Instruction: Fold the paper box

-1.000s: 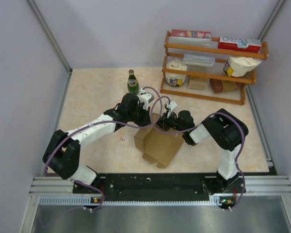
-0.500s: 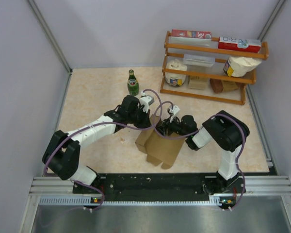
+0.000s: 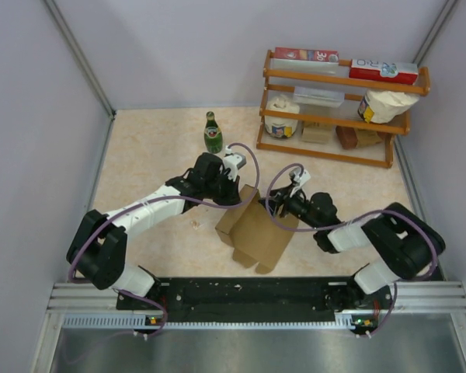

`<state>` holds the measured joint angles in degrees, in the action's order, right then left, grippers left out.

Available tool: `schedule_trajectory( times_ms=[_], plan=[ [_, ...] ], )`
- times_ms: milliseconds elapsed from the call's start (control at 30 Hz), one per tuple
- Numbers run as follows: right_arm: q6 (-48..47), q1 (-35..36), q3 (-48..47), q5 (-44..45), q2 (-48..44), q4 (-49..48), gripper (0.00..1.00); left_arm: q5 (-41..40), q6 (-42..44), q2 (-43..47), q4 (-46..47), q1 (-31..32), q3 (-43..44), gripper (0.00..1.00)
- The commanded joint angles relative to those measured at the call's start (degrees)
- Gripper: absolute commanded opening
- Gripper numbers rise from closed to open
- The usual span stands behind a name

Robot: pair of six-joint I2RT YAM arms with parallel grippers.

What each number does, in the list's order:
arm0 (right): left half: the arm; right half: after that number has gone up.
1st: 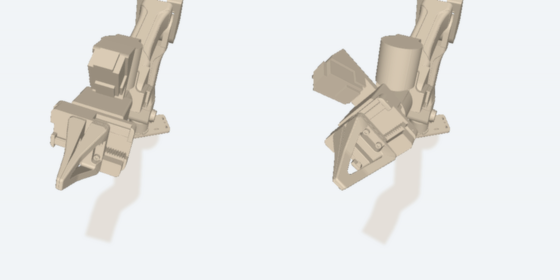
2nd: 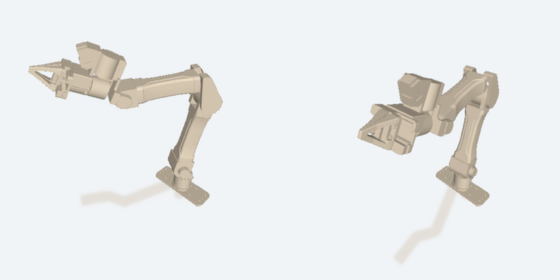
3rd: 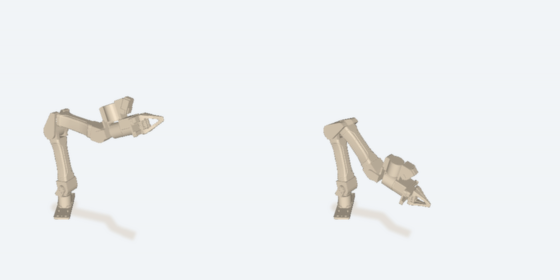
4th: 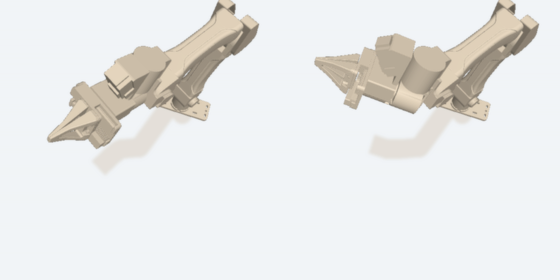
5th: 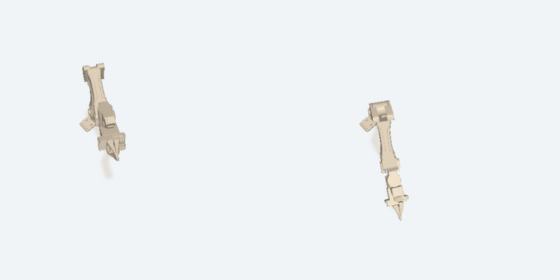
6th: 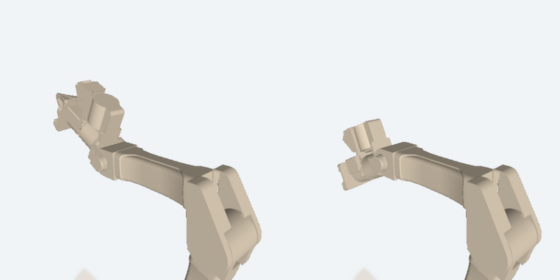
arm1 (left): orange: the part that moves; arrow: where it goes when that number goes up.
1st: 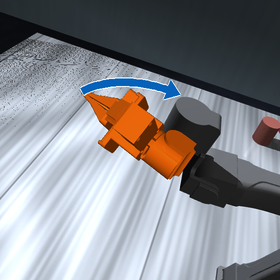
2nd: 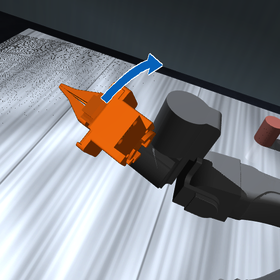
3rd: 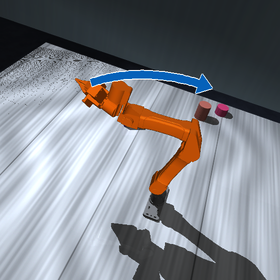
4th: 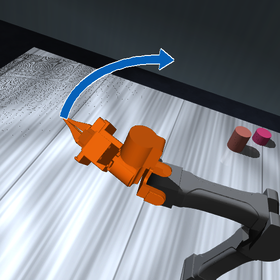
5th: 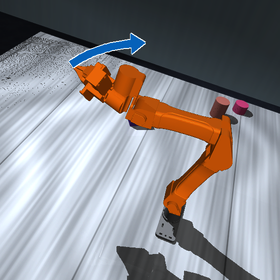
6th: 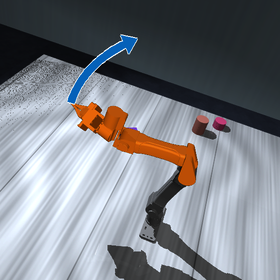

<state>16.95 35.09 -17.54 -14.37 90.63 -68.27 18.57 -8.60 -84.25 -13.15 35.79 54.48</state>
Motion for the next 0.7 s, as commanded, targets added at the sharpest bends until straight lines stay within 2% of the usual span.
schedule_trajectory(
  times_ms=[0,133,233,333,367,500,667],
  plan=[
    [3.6,0.4,-0.9,5.0,-10.8,10.9,0.53,-0.4,0.5,0.5,0.5,0.2,0.6,0.00],
    [5.2,0.4,-5.0,14.2,-22.0,33.1,0.59,-0.3,0.4,1.0,0.8,0.1,0.3,0.00],
    [5.6,0.3,-7.0,21.2,-28.8,46.2,0.77,-0.4,0.4,1.5,0.8,0.2,0.1,0.00],
    [6.4,-0.1,-6.5,25.5,-35.8,53.5,0.96,-0.6,0.4,1.8,0.9,0.2,0.1,0.00],
    [7.3,-0.3,-6.3,26.9,-37.8,55.7,0.99,-0.9,0.4,2.1,0.8,0.2,0.2,0.00],
    [9.7,-1.6,-4.3,28.1,-45.4,60.4,0.99,-2.7,0.6,3.8,0.5,0.2,0.5,0.00],
    [9.9,-2.5,-5.9,26.8,-47.1,65.8,0.98,-4.1,1.0,4.2,-0.4,0.4,1.1,0.00]
  ],
)
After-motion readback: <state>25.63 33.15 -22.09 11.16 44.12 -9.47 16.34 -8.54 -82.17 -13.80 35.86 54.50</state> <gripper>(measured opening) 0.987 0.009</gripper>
